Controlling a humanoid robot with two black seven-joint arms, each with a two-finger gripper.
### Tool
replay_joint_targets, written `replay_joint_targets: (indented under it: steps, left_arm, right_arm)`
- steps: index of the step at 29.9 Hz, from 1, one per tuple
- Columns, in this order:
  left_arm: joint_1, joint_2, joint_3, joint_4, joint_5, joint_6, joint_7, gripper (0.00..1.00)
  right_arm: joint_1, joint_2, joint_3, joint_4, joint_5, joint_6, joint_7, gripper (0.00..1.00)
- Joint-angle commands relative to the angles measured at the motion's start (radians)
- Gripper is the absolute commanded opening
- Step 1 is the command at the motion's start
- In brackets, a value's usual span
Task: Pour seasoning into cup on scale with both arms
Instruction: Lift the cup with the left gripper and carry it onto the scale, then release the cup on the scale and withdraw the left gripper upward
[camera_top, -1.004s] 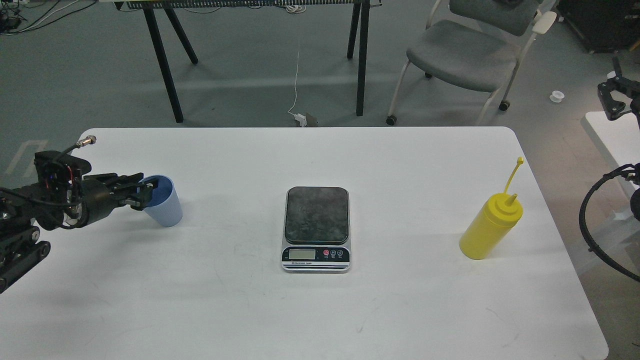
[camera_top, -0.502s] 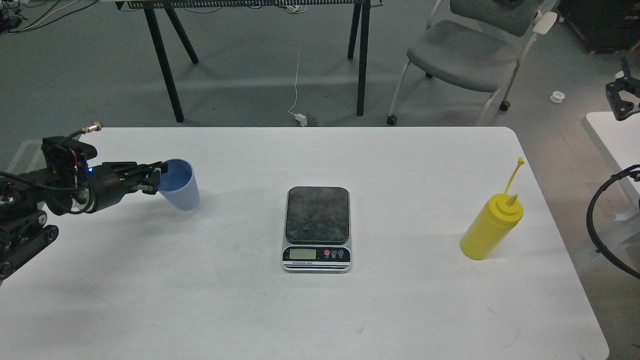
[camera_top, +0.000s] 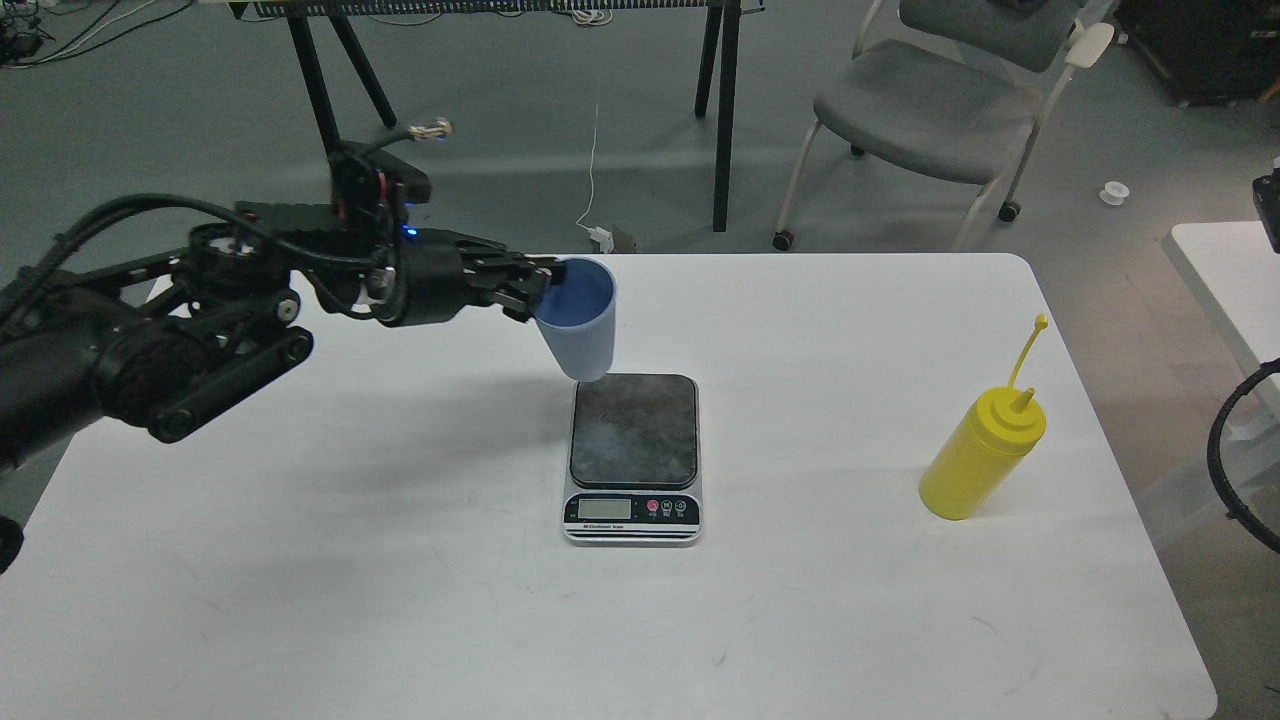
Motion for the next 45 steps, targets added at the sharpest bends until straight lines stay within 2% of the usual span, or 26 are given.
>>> replay_joint_targets:
  steps: [1, 5, 11, 15, 18, 23, 25, 26, 29, 34, 38, 45]
  left_arm:
    - [-0.002, -0.071, 0.054, 0.033, -0.001, -0.002, 0.030, 0.04]
    - [0.018, -0.120, 0.065, 0.070, 0.001, -0.001, 0.034, 0.04]
    - [0.035, -0.115, 0.065, 0.077, 0.001, 0.004, 0.039, 0.05]
    - [0.047, -0.126, 0.064, 0.119, -0.001, 0.007, 0.066, 0.08]
    - [0.054, -0.138, 0.062, 0.126, -0.002, 0.007, 0.068, 0.11]
    - [0.055, -0.129, 0.062, 0.126, -0.008, 0.007, 0.068, 0.31]
    - [0.054, -0.122, 0.060, 0.124, -0.016, 0.007, 0.066, 0.51]
    - [0.054, -0.115, 0.051, 0.120, -0.022, 0.007, 0.066, 0.58]
    - [0.052, -0.077, 0.033, 0.097, -0.083, 0.007, 0.059, 0.73]
    - [0.049, 0.013, -0.094, 0.014, -0.391, -0.004, 0.056, 0.87]
    - [0.051, 0.050, -0.162, 0.014, -0.699, -0.007, 0.048, 0.97]
    - [0.070, 0.044, -0.269, 0.066, -1.279, -0.007, 0.036, 0.99]
  right_arm:
    - [-0.003, -0.013, 0.000, -0.001, 0.000, 0.000, 0.000, 1.00]
    - [-0.017, -0.014, 0.001, -0.001, 0.003, 0.000, 0.000, 1.00]
    - [-0.021, -0.014, 0.003, 0.002, 0.005, 0.000, 0.000, 1.00]
    - [-0.021, -0.014, 0.009, 0.004, 0.005, 0.000, 0.000, 1.00]
    - [-0.021, -0.014, 0.009, 0.004, 0.005, 0.000, 0.000, 1.00]
    - [-0.023, -0.017, 0.009, 0.002, 0.005, 0.000, 0.000, 1.00]
    - [-0.023, -0.021, 0.009, 0.002, 0.005, 0.000, 0.000, 1.00]
    - [-0.023, -0.021, 0.009, 0.002, 0.005, 0.000, 0.000, 1.00]
    - [-0.032, -0.021, 0.009, 0.004, 0.005, 0.000, -0.002, 1.00]
    - [-0.101, -0.037, 0.008, 0.031, 0.018, 0.000, -0.011, 1.00]
    - [-0.228, -0.042, 0.012, 0.128, 0.048, 0.000, -0.011, 1.00]
    - [-0.477, -0.048, 0.029, 0.294, 0.132, 0.000, -0.011, 1.00]
